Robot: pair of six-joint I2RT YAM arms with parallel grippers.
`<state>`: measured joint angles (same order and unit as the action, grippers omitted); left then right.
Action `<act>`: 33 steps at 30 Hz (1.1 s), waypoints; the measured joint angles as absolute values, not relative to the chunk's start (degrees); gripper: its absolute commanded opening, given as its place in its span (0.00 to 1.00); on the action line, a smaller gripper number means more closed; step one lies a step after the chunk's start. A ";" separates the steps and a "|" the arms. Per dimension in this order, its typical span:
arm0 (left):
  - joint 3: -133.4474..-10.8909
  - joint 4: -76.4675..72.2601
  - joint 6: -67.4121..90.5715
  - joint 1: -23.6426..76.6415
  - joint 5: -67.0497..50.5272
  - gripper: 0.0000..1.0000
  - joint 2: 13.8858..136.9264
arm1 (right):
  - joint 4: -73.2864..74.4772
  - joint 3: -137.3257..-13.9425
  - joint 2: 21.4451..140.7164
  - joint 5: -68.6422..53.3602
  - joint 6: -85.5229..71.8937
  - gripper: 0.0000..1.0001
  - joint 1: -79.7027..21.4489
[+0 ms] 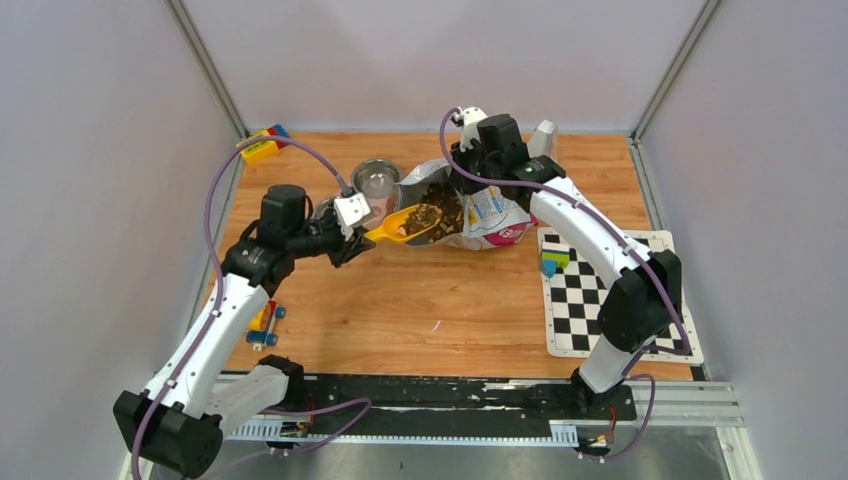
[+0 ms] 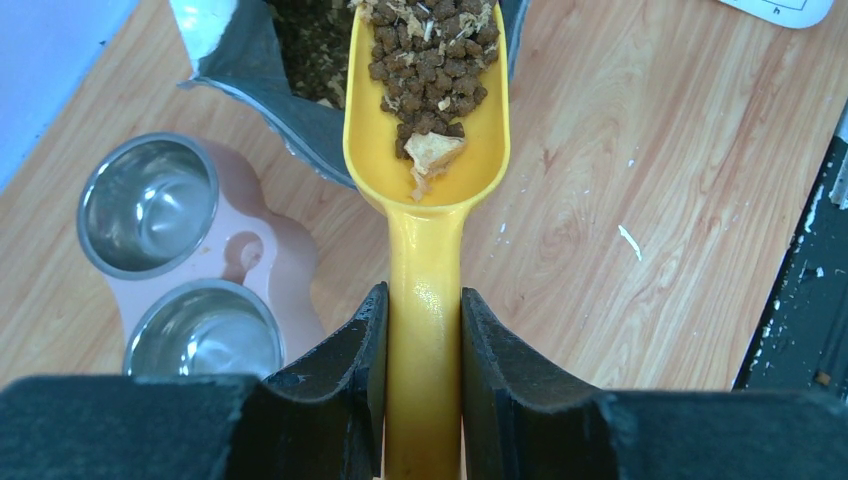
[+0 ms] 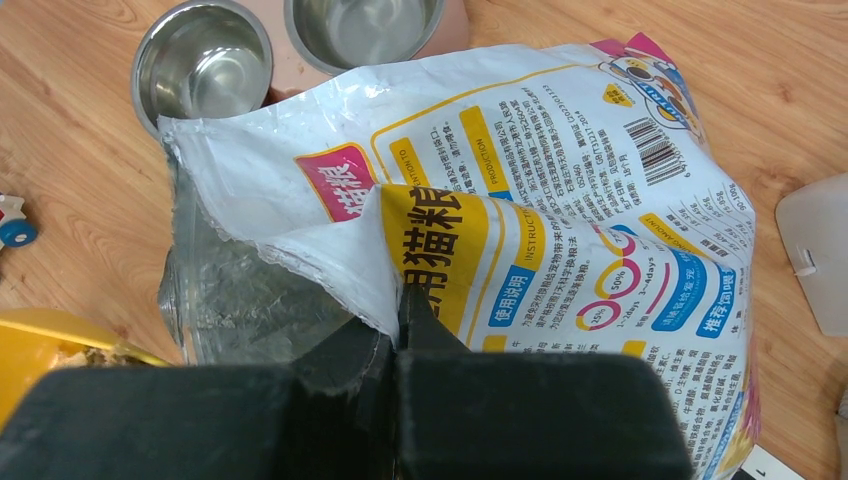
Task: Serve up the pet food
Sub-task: Collect the pet food from the pet food bag, then pour the pet food into the pet food bowl.
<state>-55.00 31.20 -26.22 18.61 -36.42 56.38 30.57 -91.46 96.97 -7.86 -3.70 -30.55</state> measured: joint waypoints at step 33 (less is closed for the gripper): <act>-57.82 26.11 -20.51 9.52 -32.71 0.00 57.36 | 30.59 -91.55 96.97 -7.60 -3.05 0.00 -30.28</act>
